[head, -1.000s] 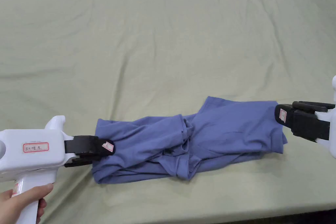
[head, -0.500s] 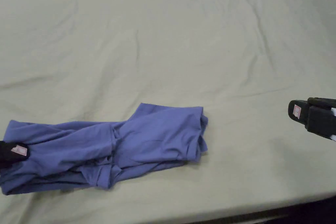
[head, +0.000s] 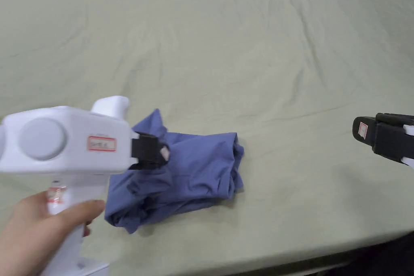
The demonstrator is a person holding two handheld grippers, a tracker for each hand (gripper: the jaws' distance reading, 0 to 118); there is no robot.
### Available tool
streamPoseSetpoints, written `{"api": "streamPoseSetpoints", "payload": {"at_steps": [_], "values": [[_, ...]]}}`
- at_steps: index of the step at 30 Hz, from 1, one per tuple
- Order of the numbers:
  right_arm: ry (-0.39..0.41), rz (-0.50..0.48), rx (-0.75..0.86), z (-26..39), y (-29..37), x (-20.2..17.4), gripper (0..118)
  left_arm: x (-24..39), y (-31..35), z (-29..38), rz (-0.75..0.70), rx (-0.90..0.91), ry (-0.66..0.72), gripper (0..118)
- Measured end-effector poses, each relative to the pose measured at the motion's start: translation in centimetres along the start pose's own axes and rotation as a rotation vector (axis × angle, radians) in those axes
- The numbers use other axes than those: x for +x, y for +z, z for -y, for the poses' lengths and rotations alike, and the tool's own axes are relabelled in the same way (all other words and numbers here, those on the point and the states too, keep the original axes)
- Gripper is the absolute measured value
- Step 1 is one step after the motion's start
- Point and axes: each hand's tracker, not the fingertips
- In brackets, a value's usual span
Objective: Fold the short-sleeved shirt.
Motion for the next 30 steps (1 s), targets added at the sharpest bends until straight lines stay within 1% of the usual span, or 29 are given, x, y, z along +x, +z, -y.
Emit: {"api": "streamPoseSetpoints", "payload": {"at_steps": [2, 3, 4, 5, 6, 7, 8, 10, 12, 13, 14, 15, 16, 17, 18, 19, 20, 21, 22, 23, 24, 25, 26, 28, 30], "values": [[-0.007, 0.006, 0.002, 0.0, 0.1, 0.2, 3, -0.3, -2.7, -0.6, 0.116, -0.038, 0.104, 18], [-0.009, 0.008, 0.000, 0.0, 0.1, 0.3, 3, -0.7, -3.7, -0.7, 0.158, -0.054, 0.180, 37], [-0.010, 0.010, -0.002, 0.0, 0.1, 0.4, 3, -1.1, -4.7, -0.8, 0.216, -0.063, 0.240, 77], [-0.011, 0.013, -0.004, 0.0, 0.1, 0.4, 3, -1.6, -5.6, -0.8, 0.284, -0.077, 0.283, 86], [-0.011, 0.013, -0.005, -0.1, 0.0, 0.4, 3, -1.7, -5.8, -0.7, 0.339, -0.087, 0.313, 86], [-0.009, 0.010, -0.008, -0.2, 0.0, 0.4, 3, -1.9, -5.2, -0.7, 0.348, -0.079, 0.323, 86], [-0.005, 0.011, -0.009, -0.4, 0.0, 0.3, 3, -1.8, -3.8, -0.7, 0.313, -0.073, 0.295, 86], [0.008, 0.009, -0.009, -0.7, -0.1, 0.1, 3, -1.0, 0.0, -0.6, 0.199, 0.026, 0.156, 86], [0.015, 0.007, -0.009, -0.9, -0.3, -0.1, 3, -0.8, 3.1, 0.0, 0.020, 0.104, 0.034, 86], [0.019, 0.006, -0.011, -0.9, -0.4, -0.3, 3, -0.4, 4.0, 0.6, -0.120, 0.129, -0.026, 85], [0.026, 0.005, -0.016, -1.0, -0.6, -0.4, 3, 0.2, 4.2, 0.7, -0.227, 0.145, -0.115, 77], [0.032, 0.008, -0.018, -0.9, -0.7, -0.6, 3, 0.5, 3.6, 0.7, -0.293, 0.128, -0.175, 53], [0.039, 0.013, -0.021, -0.8, -0.8, -0.9, 3, 0.3, 2.2, 0.6, -0.311, 0.109, -0.162, 0], [0.047, 0.015, -0.027, -0.7, -0.9, -1.1, 3, -0.1, 0.8, 0.5, -0.294, 0.097, -0.117, 0], [0.049, 0.014, -0.030, -0.6, -0.9, -1.2, 3, 0.0, -1.3, 0.5, -0.191, 0.059, -0.054, 0], [0.049, 0.014, -0.034, -0.5, -1.0, -1.2, 3, 0.8, -3.2, 0.8, -0.084, 0.020, -0.029, 0], [0.049, 0.013, -0.041, -0.3, -1.0, -1.2, 3, 2.1, -5.0, 1.2, 0.008, 0.016, -0.023, 0], [0.050, 0.016, -0.049, -0.2, -1.0, -1.3, 3, 3.4, -6.4, 1.7, 0.063, 0.014, -0.027, 0], [0.052, 0.022, -0.056, -0.1, -1.1, -1.3, 3, 4.7, -7.9, 1.2, 0.075, -0.003, -0.053, 0], [0.052, 0.029, -0.061, 0.0, -1.1, -1.3, 3, 5.9, -9.7, 1.6, 0.041, -0.036, -0.127, 0], [0.052, 0.031, -0.066, 0.0, -1.1, -1.2, 3, 6.6, -11.3, 1.8, 0.016, -0.064, -0.157, 0], [0.055, 0.031, -0.070, 0.0, -1.1, -1.3, 3, 6.9, -12.8, 2.0, 0.013, -0.083, -0.147, 0], [0.058, 0.033, -0.069, 0.0, -1.0, -1.4, 3, 7.1, -13.6, 1.7, 0.087, -0.089, -0.081, 0], [0.062, 0.031, -0.071, 0.0, -0.9, -1.6, 3, 7.4, -15.0, 1.8, 0.212, -0.100, -0.010, 0], [0.070, 0.033, -0.069, -0.2, -0.6, -2.1, 3, 8.4, -14.4, 1.8, 0.151, -0.110, -0.092, 0]]}}
